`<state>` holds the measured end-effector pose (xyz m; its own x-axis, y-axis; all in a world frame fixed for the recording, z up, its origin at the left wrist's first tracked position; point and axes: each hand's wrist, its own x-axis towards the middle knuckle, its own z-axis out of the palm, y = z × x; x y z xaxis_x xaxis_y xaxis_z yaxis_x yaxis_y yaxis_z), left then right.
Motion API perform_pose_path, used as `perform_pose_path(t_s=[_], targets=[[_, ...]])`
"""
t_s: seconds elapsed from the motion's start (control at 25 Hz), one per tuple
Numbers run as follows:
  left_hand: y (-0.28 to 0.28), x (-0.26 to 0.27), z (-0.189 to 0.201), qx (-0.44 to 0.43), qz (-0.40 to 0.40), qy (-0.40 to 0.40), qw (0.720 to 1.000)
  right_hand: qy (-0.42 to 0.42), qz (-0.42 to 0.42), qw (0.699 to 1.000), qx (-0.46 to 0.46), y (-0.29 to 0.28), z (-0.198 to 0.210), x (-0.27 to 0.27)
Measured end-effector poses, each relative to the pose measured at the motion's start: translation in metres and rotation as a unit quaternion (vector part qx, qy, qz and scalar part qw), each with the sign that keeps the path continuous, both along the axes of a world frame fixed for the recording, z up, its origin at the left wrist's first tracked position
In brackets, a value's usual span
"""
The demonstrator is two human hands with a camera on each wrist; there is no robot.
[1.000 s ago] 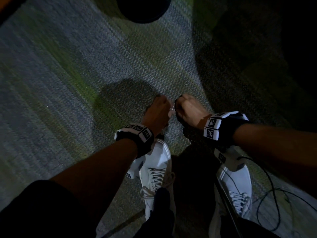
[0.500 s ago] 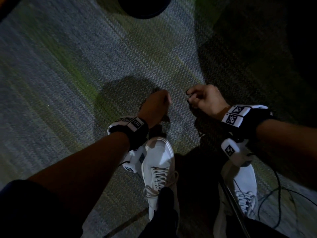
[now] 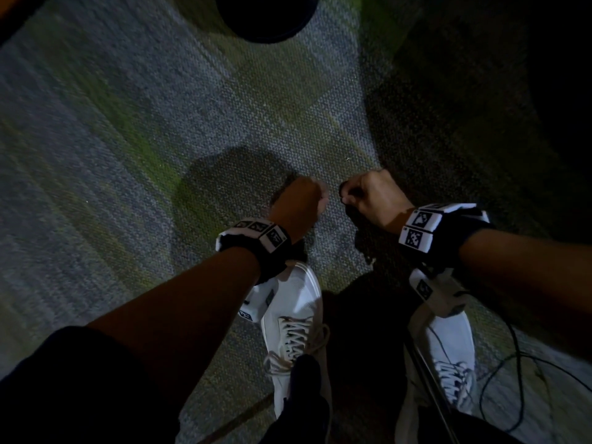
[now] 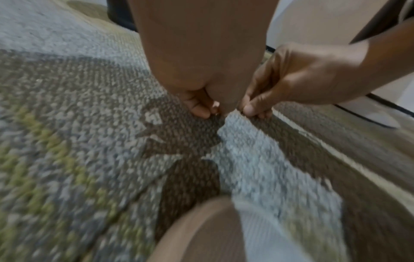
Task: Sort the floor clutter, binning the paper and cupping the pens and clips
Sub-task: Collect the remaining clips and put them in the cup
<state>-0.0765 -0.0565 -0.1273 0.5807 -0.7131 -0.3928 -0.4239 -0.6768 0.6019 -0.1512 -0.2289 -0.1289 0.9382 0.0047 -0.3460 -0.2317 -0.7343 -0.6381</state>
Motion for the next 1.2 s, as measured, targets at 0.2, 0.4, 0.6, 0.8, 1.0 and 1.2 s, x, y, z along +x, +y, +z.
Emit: perform_pose_path(t_s=[0.2, 0.4, 0.6, 0.8, 1.0, 1.2], targets=[[-0.005, 0.032, 0.038, -0.038, 0.084, -0.004, 0.996, 0.036, -0.125, 0.991, 0.019, -0.02, 0.028, 0.017], [-0.044, 0.085, 0.155, -0.063, 0.089, -0.057, 0.992, 0.016, -0.173, 0.984, 0.039, -0.056, 0.144, 0.072], [-0.081, 0.118, 0.329, -0.165, 0.049, -0.194, 0.966, -0.13, -0.158, 0.979, -0.013, -0.073, 0.319, 0.112], [-0.106, 0.116, 0.529, -0.25, 0.011, -0.308, 0.918, -0.288, -0.185, 0.939, -0.035, -0.076, 0.525, 0.104], [-0.132, 0.08, 0.667, -0.357, 0.006, -0.367, 0.859, -0.407, -0.232, 0.877, -0.103, -0.084, 0.678, 0.051], [-0.188, 0.017, 0.745, -0.463, 0.041, -0.272, 0.843, -0.426, -0.27, 0.846, -0.177, -0.14, 0.789, -0.017]])
